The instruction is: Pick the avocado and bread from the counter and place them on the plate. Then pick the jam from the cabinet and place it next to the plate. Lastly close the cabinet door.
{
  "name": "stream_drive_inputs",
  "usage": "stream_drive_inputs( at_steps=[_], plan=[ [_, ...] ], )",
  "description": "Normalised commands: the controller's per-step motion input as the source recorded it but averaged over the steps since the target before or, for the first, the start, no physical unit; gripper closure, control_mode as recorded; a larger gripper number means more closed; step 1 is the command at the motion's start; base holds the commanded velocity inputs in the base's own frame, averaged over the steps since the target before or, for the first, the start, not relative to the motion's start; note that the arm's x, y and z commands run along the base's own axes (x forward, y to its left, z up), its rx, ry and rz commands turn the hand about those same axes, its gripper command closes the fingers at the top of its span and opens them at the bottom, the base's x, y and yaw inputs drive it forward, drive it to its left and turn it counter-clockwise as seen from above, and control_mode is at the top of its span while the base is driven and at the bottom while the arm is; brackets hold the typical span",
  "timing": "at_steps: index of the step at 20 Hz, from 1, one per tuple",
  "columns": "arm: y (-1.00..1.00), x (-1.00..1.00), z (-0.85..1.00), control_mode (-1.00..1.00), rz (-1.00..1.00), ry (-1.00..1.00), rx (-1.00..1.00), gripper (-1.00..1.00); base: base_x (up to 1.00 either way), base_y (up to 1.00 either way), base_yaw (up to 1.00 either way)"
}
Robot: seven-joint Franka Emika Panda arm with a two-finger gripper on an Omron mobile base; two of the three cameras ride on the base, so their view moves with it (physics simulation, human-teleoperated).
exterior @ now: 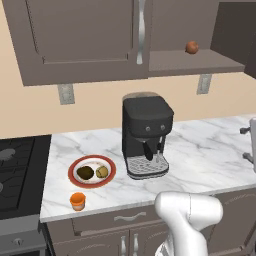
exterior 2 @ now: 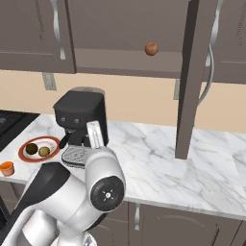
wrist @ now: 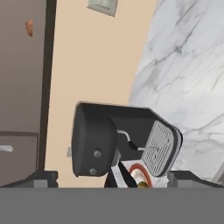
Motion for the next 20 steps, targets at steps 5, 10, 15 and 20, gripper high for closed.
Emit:
stream_drive_inputs(
  at_steps=[5, 10, 15, 20],
  plan=[
    [-0.24, 0.01, -0.01, -1.0, 0.0, -0.07, 0.06, -1.0, 0.0, 0.0, 0.0],
    [-0.2, 0.01, 0.02, -1.0, 0.0, -0.01, 0.11, -1.0, 0.0, 0.0, 0.0],
    [-0.27, 0.0, 0.11, -1.0, 0.0, 0.0, 0.14, -1.0, 0.0, 0.0, 0.0],
    [-0.34, 0.0, 0.17, -1.0, 0.0, 0.0, 0.15, -1.0, 0.0, 0.0, 0.0]
  ],
)
